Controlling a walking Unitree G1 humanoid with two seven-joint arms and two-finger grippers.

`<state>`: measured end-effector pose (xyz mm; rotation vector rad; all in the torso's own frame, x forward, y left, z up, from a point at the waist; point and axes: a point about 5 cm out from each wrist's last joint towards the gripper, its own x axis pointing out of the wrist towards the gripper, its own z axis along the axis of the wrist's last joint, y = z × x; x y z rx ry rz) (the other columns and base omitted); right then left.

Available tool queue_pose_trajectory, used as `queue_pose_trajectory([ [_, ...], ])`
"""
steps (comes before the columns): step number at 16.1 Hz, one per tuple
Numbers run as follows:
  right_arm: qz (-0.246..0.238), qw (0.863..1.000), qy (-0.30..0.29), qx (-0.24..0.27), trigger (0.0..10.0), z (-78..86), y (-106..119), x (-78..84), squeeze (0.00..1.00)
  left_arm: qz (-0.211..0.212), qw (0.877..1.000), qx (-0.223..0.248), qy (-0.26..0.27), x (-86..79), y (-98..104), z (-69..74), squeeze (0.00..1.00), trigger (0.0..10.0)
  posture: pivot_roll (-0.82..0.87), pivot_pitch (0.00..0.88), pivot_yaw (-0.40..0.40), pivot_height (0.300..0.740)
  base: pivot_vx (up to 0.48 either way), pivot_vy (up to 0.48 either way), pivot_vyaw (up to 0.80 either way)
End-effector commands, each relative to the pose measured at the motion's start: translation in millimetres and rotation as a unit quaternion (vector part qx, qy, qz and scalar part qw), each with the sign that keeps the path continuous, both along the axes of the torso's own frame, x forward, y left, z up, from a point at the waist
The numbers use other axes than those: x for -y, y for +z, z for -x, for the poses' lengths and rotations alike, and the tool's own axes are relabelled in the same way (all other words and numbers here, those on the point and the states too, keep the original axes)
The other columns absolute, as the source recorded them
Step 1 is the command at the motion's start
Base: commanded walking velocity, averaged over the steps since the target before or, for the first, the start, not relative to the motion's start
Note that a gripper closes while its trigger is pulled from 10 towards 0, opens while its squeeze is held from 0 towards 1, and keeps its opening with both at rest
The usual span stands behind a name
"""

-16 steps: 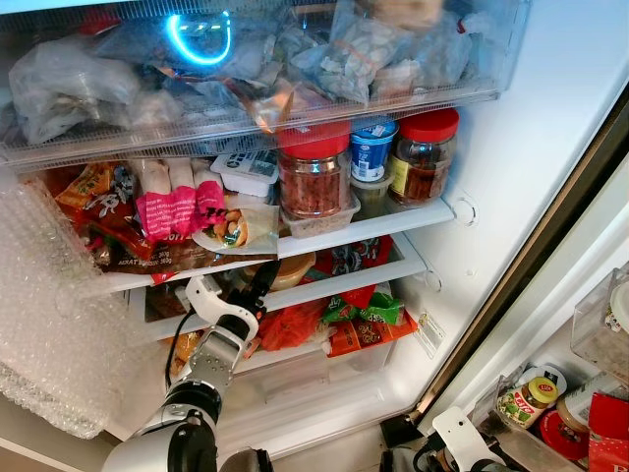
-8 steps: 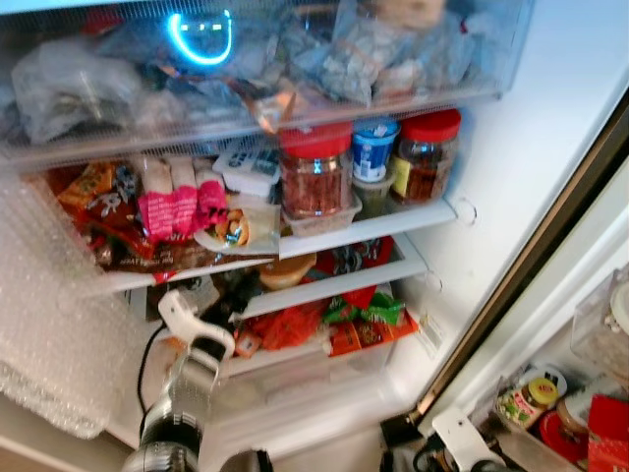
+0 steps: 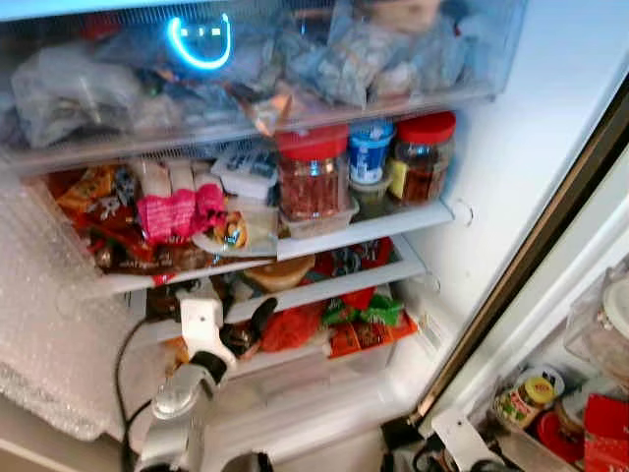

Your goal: Restocking fridge

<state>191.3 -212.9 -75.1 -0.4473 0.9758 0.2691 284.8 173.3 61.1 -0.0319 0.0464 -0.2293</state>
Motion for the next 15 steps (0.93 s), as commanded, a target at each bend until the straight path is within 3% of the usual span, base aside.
queue_pose_trajectory([
  [1,-0.010,0.999,0.004,-0.036,10.0,15.7,-9,-4.9,0.00,-0.051,0.999,-0.001,0.014,-4.2,-5,5.5,0.00,10.0,-0.12,0.005,0.024,0.637,0.000,0.000,0.00],
  [2,-0.010,0.999,0.003,-0.037,10.0,15.6,-9,-5.2,0.00,-0.057,0.998,-0.010,0.034,-9.1,-10,8.9,0.00,10.0,-0.12,0.004,0.025,0.637,0.000,0.000,0.00],
  [4,-0.011,0.999,0.002,-0.037,10.0,15.7,-9,-5.3,0.00,-0.122,0.989,-0.028,0.073,-20.6,-18,16.3,0.00,10.0,-0.12,0.004,0.025,0.637,0.000,0.000,0.00],
  [6,-0.011,0.999,0.002,-0.037,10.0,16.1,-9,-5.1,0.00,-0.136,0.985,-0.039,0.097,-25.8,-25,20.0,0.00,10.0,-0.12,0.000,0.027,0.637,-0.126,0.000,0.00],
  [9,-0.011,0.999,0.003,-0.037,10.0,16.5,-9,-5.3,0.00,-0.138,0.985,-0.046,0.088,-19.3,-31,23.5,0.00,10.0,-0.12,0.000,0.028,0.637,-0.275,0.000,0.00],
  [15,-0.009,0.999,0.005,-0.039,10.0,17.9,-10,-5.5,0.00,-0.111,0.982,-0.091,0.119,-17.1,-53,31.8,0.00,10.0,-0.13,0.000,0.028,0.637,-0.297,0.000,0.00],
])
